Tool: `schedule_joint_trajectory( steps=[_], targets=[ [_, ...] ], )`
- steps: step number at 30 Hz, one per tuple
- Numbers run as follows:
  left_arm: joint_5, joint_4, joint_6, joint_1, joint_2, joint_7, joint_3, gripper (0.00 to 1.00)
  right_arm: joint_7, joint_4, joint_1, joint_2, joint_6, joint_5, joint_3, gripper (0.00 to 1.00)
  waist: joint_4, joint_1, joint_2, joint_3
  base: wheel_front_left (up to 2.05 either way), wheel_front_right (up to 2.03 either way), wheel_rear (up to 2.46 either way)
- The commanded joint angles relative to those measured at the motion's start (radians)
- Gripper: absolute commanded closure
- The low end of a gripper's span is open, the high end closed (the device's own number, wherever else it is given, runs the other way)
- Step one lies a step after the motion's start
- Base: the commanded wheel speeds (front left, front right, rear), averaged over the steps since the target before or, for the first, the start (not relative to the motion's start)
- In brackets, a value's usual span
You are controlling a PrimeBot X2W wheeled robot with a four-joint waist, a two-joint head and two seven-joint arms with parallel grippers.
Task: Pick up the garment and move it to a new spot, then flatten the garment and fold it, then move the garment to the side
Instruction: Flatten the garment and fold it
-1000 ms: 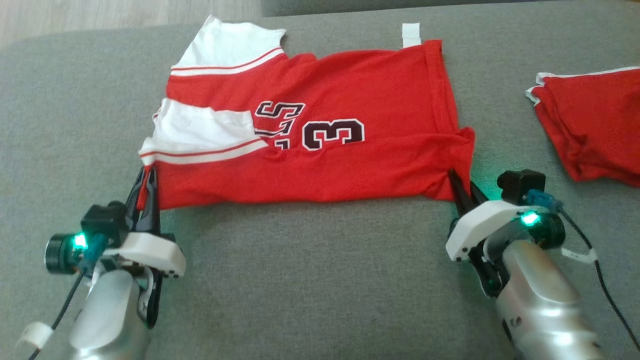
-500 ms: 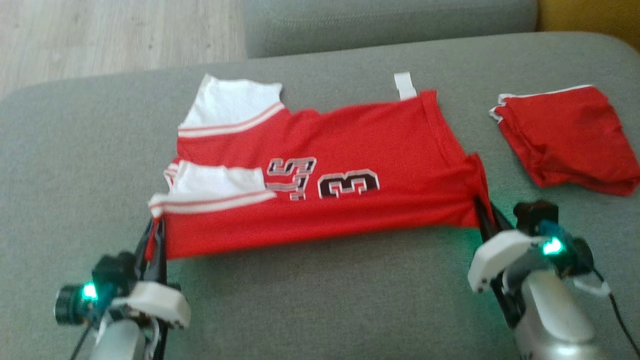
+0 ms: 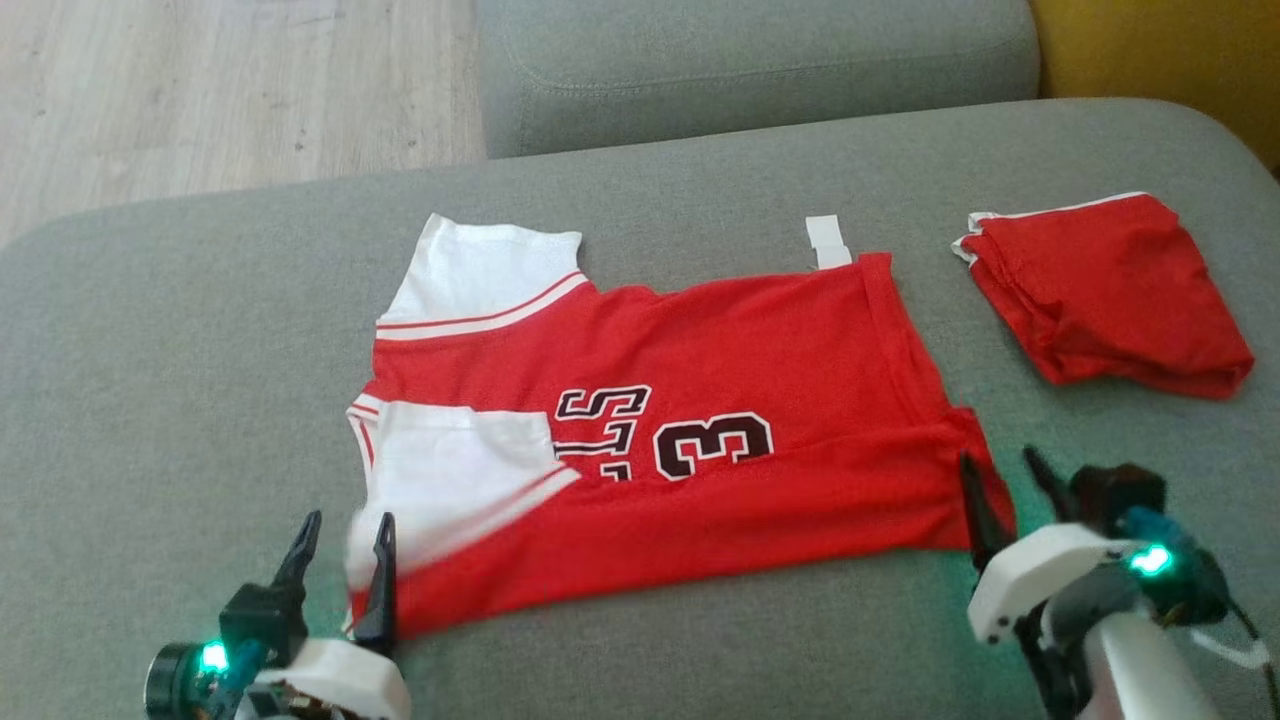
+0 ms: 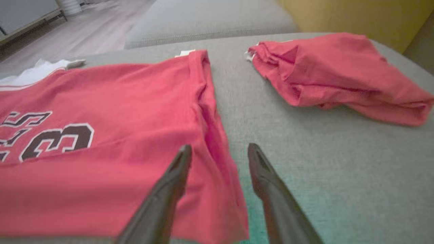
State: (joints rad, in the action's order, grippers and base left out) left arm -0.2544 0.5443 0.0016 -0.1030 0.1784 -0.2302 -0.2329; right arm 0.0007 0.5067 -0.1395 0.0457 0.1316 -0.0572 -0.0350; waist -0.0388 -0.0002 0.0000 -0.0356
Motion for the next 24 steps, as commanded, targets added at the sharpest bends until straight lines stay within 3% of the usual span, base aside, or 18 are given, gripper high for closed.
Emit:
schedule_joint_trajectory(
  steps=[1,12,20,24],
  targets=[
    [-0.003,-0.034,0.013,-0.045,0.011,-0.011,0.028,0.00,-0.019,-0.053,-0.028,0.004,-0.001,0.000,0.017,0.00,-0.002,0.0002,0.0000,-0.007,0.00,0.00,0.00],
    [0.011,-0.224,0.009,-0.099,-0.003,-0.031,0.072,0.00,-0.153,-0.220,-0.054,0.004,-0.001,0.005,-0.036,0.00,-0.004,0.0002,0.0000,-0.079,0.00,0.00,0.00],
    [0.034,-0.240,-0.052,-0.248,0.053,-0.027,0.080,0.00,-0.152,-0.275,-0.129,0.004,-0.001,0.008,-0.021,0.00,-0.028,0.0002,0.0000,-0.168,0.00,0.00,0.00],
    [0.015,-0.212,-0.093,-0.361,0.095,0.037,0.071,0.00,-0.141,-0.294,-0.174,0.004,-0.001,0.014,-0.007,0.00,-0.047,0.0002,0.0000,-0.211,0.00,0.00,0.00]
  ],
)
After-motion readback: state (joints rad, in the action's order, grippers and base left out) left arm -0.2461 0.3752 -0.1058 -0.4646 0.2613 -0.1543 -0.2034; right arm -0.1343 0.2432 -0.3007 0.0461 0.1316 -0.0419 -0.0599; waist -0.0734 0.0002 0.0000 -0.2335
